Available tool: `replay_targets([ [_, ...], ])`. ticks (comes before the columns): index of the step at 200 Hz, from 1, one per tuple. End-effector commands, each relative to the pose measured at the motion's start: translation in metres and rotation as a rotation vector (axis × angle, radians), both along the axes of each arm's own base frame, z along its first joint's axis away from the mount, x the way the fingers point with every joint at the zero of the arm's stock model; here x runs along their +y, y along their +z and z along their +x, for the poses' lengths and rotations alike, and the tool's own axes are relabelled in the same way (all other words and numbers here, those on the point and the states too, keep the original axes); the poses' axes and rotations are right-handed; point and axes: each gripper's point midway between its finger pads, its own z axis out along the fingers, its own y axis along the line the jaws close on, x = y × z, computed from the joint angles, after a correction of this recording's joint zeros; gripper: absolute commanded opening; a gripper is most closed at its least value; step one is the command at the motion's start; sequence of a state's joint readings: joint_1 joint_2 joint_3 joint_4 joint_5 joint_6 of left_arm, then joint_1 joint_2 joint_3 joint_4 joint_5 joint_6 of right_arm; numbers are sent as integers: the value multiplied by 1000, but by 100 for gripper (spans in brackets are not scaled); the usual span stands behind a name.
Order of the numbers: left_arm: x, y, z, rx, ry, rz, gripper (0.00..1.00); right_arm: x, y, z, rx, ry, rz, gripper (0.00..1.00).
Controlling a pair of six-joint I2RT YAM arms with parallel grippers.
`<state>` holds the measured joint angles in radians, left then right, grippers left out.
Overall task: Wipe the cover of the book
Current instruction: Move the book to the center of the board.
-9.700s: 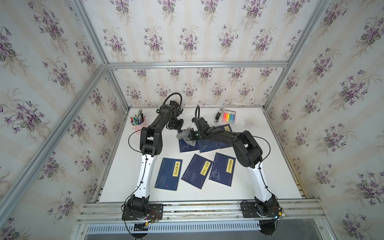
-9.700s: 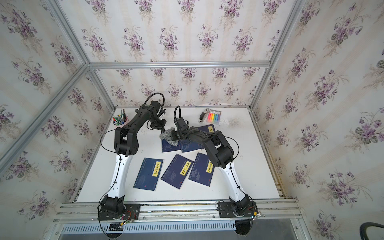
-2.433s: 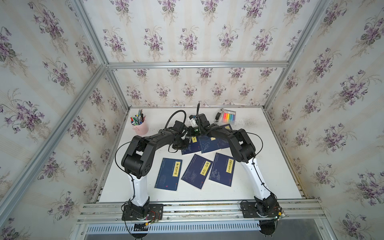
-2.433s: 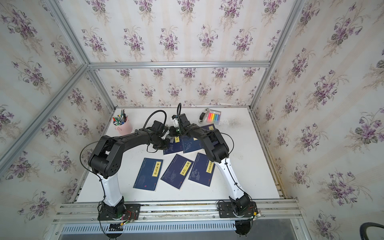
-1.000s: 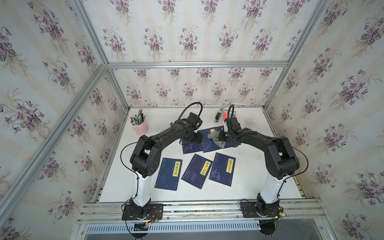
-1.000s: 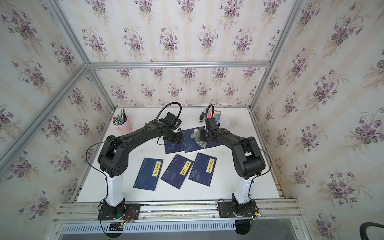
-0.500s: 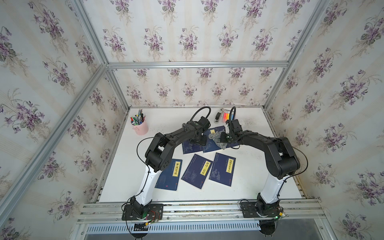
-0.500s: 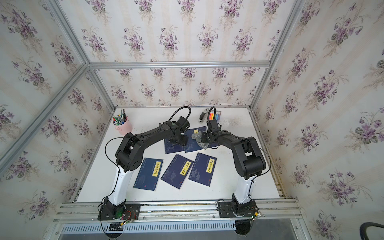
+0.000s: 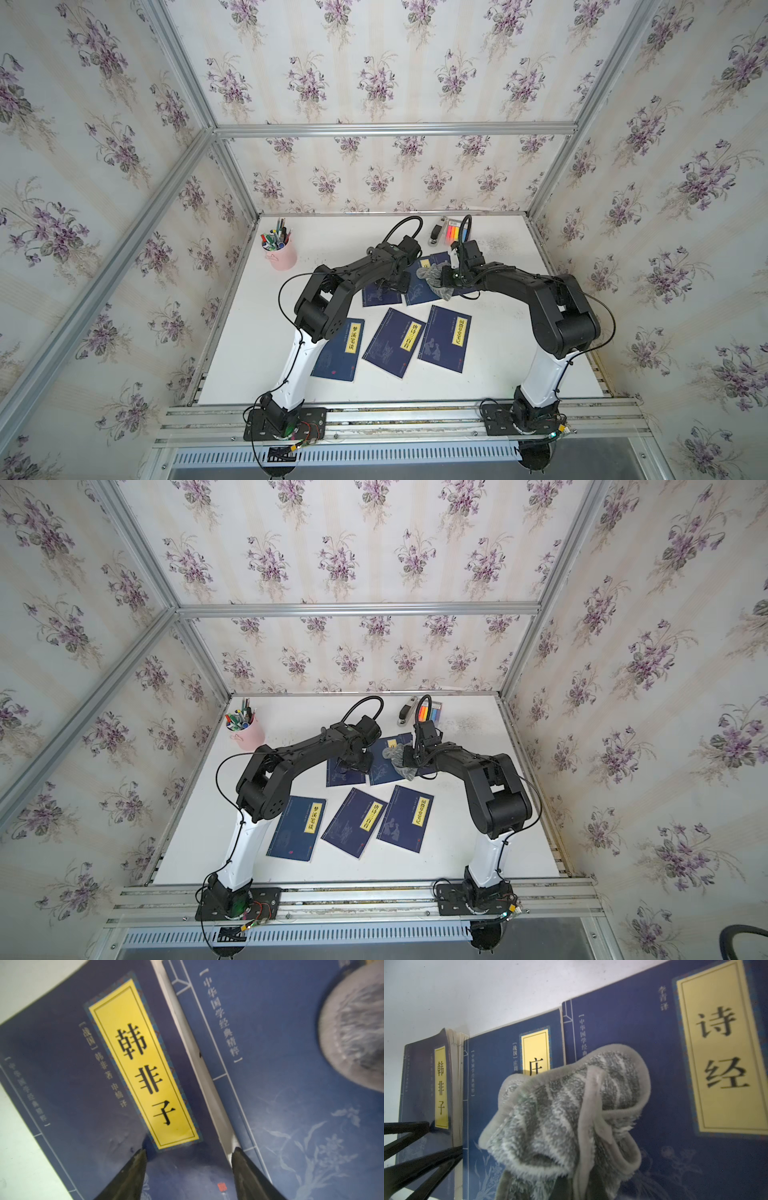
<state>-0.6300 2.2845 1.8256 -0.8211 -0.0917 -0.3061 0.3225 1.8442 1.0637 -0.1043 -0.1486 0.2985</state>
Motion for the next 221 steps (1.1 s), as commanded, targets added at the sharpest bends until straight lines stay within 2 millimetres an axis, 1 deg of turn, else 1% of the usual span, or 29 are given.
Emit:
replay_targets([
  [1,20,-7,-6,33,26,63,67,4,8,4,-27,12,22,0],
  [73,82,-18,-12,75,130,46,66,6,8,4,-26,18,31,0],
  [140,122,-25,-17,97,194,38,66,6,7,4,-22,21,24,0],
  [173,136,-27,-14,97,224,22,66,7,8,4,-25,27,26,0],
  [190,142,-24,-11,89,230,16,67,8,12,5,-33,33,29,0],
  [203,140,-18,-7,70,210,4,67,9,16,5,-45,41,31,0],
  [221,131,-1,-2,26,168,-29,69,10,28,6,-73,50,45,0],
])
